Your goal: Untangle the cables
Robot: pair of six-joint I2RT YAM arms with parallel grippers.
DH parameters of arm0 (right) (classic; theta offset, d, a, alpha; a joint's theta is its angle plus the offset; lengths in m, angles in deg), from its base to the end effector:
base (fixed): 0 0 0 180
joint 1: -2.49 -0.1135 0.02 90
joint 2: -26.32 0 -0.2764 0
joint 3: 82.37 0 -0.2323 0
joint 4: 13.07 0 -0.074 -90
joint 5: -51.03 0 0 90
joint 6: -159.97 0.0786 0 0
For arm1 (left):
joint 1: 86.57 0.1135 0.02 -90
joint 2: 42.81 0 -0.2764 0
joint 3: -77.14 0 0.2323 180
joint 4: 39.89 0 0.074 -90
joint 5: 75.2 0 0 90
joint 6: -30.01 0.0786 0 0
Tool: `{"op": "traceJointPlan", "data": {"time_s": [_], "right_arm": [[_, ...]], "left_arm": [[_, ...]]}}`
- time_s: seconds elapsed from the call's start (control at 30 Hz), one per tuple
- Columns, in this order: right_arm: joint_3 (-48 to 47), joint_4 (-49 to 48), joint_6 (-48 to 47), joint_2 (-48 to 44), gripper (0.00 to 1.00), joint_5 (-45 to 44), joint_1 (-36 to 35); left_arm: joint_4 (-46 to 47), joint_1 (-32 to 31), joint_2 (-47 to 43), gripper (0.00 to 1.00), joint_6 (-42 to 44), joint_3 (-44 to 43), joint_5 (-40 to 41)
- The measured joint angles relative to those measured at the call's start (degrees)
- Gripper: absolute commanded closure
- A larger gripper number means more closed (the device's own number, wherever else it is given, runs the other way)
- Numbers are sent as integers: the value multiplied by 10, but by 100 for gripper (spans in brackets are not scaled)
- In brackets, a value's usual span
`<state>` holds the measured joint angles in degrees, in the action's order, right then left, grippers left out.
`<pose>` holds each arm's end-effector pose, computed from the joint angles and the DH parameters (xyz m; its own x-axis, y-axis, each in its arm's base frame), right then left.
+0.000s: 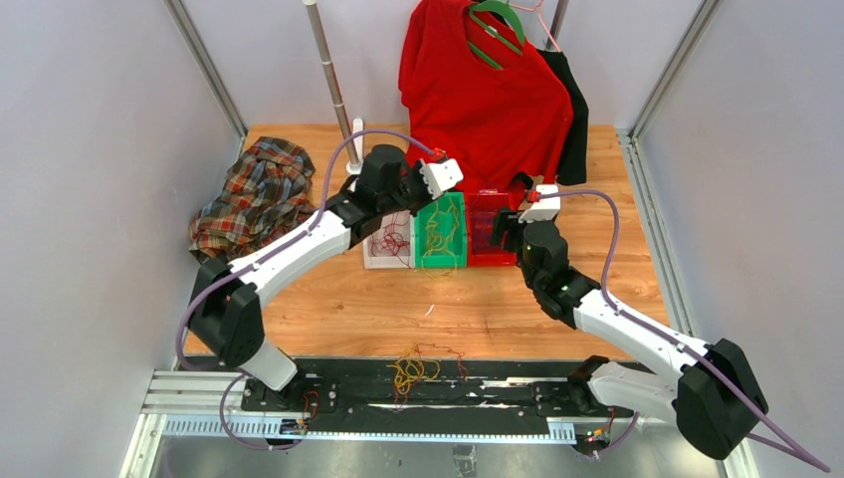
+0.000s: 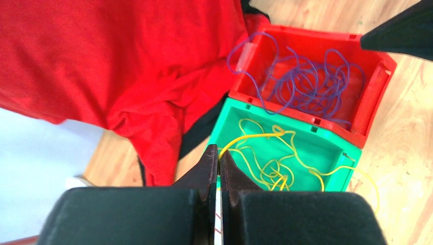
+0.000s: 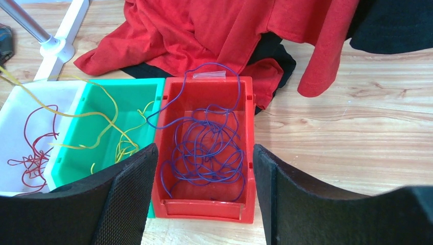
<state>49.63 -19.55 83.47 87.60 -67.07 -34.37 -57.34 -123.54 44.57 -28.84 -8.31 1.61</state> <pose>0.2267 0.1237 0.2856 -0.1283 0.1612 -0.9785 -0.1286 0.9757 0.1776 0.2940 -0.2438 0.3318 0.1650 0.5062 -0.8465 0.7854 0.4517 0.4232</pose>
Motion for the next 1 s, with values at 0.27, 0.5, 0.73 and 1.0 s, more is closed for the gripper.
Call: {"op": "traceJointPlan", "data": {"time_s": [0.27,0.5,0.73,1.0], "right_arm": [[0,12,7,0,35,1,4],[0,25,9,-2,37,11,24],[-2,35,9,-2,37,26,30],[-59,99,9,-31,41,87,30]], "left_arm": [[-56,-5,83,100,-12,-28,-10],[-114,-10,146,100,4,-81,8],[-161,-10,201,89,35,-118,34],[-214,-7,234,67,40,-157,30]]}}
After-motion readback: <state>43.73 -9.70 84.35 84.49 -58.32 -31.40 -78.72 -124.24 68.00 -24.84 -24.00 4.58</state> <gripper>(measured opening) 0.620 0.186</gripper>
